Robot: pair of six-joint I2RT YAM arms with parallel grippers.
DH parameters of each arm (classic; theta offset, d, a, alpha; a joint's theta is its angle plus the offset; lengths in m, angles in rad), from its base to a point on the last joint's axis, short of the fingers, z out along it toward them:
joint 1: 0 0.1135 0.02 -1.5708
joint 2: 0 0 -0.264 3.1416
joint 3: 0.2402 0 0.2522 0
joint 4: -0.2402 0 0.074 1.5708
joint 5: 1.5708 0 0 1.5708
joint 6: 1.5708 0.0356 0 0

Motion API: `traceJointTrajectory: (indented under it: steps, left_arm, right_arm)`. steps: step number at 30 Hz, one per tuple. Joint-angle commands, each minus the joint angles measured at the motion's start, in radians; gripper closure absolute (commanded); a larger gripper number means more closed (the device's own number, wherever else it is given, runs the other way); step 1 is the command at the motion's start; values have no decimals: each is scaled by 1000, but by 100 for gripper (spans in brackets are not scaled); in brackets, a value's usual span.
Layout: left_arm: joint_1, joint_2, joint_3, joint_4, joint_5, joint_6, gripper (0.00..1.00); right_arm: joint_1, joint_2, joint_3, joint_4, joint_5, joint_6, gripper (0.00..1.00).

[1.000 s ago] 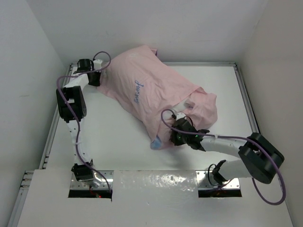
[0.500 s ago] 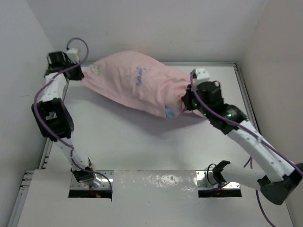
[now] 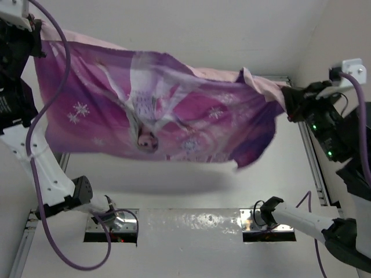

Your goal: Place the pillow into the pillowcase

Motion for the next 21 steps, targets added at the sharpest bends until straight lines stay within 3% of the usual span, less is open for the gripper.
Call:
traceJointTrajectory:
  steps: [1,7,12,13,15,16,17,18,19,20,21]
  left_arm:
    - [4,-33,2,-54,-54,51,100]
    - [4,-92,-200,-19,-63,107,100]
    - [-27,-41,-538,131,-5,31,100]
    - [-68,-15,-563,139,-44,28,100]
    - [-119,99,-584,159,-103,38,100]
    - [-163,147,-580,168,-174,38,100]
    - [-174,205,-537,174,-207,31,100]
    - [-176,347,-490,161,-227,-12,93]
    - [-173,435,-409,126,-285,-36,77]
    - [-173,542,-157,62,-328,-50,62]
    - [-171,765,-1,-111,-371,-73,42]
  right_arm:
    - [-2,-62,-19,-20,41,-2,100]
    - [-2,-68,-195,-51,180,39,100]
    - [-16,54,-361,130,443,-99,100]
    - [-53,90,-372,148,390,-107,100]
    - [-290,238,-343,139,182,-20,100]
    - [-476,307,-293,133,-21,66,100]
    - [-551,385,-256,127,-73,105,100]
    - [-597,570,-196,84,-83,140,93]
    - [-628,672,-19,43,-74,174,50]
    - [-672,775,102,-32,-59,191,32]
    - [-679,975,246,-207,-62,206,23]
